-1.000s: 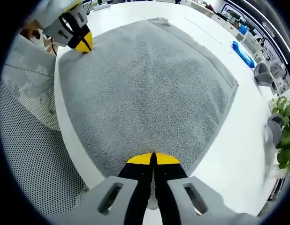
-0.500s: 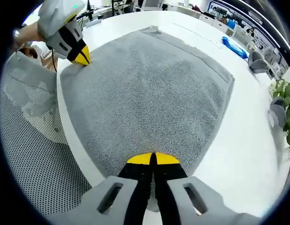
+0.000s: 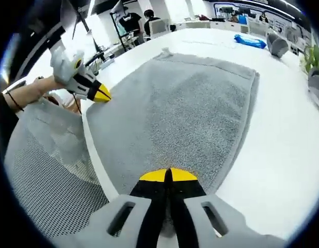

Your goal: Fold the towel on the table until its edges align and the towel forms a compact rectangular stack.

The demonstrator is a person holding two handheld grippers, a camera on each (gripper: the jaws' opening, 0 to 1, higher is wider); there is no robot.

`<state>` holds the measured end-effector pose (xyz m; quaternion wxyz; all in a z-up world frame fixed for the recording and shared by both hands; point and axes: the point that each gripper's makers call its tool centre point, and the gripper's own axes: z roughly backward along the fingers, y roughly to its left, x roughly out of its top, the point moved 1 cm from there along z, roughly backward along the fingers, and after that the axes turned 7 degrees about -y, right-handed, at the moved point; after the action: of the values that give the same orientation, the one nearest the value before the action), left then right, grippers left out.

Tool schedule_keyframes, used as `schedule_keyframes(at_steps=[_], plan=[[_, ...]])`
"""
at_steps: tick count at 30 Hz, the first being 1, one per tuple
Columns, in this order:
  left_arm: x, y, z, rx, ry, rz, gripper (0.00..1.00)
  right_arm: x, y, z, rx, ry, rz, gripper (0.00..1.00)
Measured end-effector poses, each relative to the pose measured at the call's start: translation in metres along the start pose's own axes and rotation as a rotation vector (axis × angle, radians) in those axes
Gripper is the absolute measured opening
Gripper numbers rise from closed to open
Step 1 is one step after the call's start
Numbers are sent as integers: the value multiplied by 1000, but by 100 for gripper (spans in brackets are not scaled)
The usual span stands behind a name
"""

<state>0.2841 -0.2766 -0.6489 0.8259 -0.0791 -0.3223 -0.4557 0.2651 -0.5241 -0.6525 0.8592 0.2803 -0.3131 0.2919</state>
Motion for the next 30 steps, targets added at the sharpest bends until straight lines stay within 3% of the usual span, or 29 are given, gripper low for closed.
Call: schedule_keyframes(at_steps=[2,4,6,7,9,11,13,15,16,18,22,27,30], plan=[[-1,-1,1,-37,-17,12,1,0,2,0,11,-27,47,0],[-1,0,1,-67,-41,67,1,0,3,0,10,-68,17,0],[-3,-1,6,-92,-2,55,3,1,3,2,18,-95,-19,0],[-8,-4,12,-110,49,10,5,-1,3,6,16,-88,-13,0],[-9,-9,22,-132,67,-92,7,-4,5,13,21,-65,72,0],[-17,-27,33,-224,83,-200,8,-11,10,24,27,-24,193,4],[-31,-37,42,-276,127,-271,11,-24,16,34,51,37,305,5],[-40,-39,46,-278,149,-300,14,-33,19,41,65,91,401,4],[-43,-40,47,-261,138,-292,15,-41,21,46,77,135,462,5],[-44,-39,49,-250,137,-256,15,-46,17,51,55,176,496,6],[-37,-48,51,-292,111,-218,16,-46,20,54,62,143,431,6],[-33,-54,51,-326,96,-228,16,-53,23,52,62,180,496,10],[-37,-53,50,-322,111,-248,16,-52,19,49,32,188,528,6]])
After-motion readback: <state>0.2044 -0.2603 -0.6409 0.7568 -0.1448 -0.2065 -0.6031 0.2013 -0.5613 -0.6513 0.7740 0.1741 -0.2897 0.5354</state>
